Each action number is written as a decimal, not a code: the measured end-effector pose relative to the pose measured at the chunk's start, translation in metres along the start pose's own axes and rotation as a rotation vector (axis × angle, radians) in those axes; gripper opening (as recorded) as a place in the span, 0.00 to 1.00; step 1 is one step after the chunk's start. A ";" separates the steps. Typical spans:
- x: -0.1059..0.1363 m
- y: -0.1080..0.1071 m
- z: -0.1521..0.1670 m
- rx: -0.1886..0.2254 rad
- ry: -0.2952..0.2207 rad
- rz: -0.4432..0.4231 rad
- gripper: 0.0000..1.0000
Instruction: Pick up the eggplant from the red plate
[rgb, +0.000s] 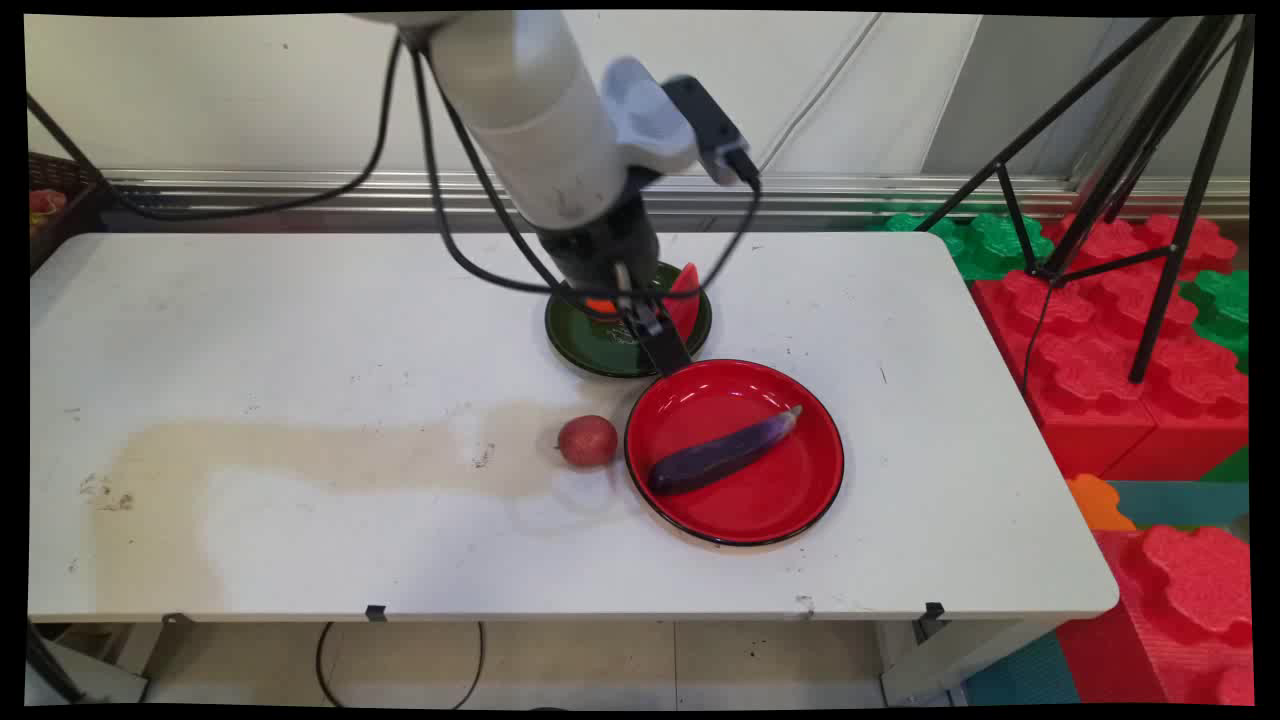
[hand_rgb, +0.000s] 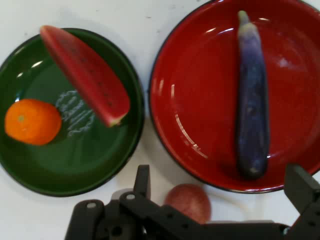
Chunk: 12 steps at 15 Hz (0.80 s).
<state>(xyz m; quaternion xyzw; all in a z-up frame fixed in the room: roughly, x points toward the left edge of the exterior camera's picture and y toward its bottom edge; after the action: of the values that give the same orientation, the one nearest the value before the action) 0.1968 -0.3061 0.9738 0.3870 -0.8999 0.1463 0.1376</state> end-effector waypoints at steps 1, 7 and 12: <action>0.003 0.008 0.005 -0.007 -0.010 0.002 1.00; 0.015 0.033 0.041 -0.031 -0.057 0.018 1.00; 0.022 0.049 0.080 -0.047 -0.095 0.022 1.00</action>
<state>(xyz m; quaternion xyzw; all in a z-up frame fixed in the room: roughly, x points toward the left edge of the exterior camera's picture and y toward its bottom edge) 0.1354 -0.3179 0.9002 0.3805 -0.9128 0.1081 0.1019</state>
